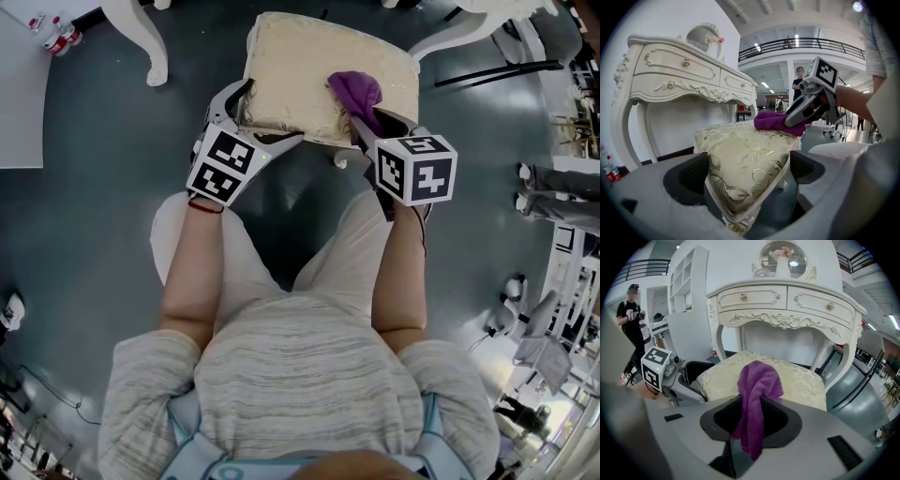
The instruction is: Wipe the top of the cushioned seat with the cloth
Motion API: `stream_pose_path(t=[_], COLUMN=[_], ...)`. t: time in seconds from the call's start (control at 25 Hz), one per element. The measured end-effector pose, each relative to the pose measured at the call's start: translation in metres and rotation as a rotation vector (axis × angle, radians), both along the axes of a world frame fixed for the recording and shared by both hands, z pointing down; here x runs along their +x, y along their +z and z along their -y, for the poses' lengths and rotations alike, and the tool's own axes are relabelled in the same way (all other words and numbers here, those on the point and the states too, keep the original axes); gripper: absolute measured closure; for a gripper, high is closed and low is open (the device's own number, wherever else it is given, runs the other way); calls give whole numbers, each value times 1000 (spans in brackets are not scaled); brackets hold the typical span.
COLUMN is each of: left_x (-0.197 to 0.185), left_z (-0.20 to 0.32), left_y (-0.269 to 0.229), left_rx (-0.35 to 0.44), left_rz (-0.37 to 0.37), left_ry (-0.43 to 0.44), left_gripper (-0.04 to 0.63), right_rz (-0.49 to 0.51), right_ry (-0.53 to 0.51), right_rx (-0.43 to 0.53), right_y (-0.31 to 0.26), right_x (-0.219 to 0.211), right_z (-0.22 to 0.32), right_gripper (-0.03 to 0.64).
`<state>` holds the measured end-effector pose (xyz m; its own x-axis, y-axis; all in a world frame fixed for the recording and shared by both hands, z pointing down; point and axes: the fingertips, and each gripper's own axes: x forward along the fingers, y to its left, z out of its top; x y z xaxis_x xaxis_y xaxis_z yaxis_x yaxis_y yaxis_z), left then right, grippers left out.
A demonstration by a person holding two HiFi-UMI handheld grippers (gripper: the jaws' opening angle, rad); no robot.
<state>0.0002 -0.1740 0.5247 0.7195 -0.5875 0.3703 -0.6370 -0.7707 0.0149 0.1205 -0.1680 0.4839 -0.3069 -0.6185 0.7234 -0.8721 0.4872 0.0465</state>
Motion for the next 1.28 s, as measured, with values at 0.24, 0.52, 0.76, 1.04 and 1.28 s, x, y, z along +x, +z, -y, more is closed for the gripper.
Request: stream_pose_path(t=[0.24, 0.52, 0.76, 1.04, 1.28], left_x=[0, -1, -4, -16, -33], left_z=[-1, -3, -9, -11, -12], left_y=[-1, -3, -5, -14, -22], left_rx=[-5, -13, -22, -6, 10], left_rz=[-2, -2, 12, 14, 10], left_ry=[5, 21, 54, 39, 5], left_gripper=[37, 37, 37, 37, 37], right_rz=[10, 20, 27, 41, 58], right_ry=[-49, -98, -142, -202, -250], right_rx=[0, 3, 5, 7, 9], right_y=[0, -1, -1, 0, -1], right_x=[-22, -44, -62, -86, -108], right_z=[0, 1, 1, -2, -5], right_gripper=[511, 511, 511, 511, 511])
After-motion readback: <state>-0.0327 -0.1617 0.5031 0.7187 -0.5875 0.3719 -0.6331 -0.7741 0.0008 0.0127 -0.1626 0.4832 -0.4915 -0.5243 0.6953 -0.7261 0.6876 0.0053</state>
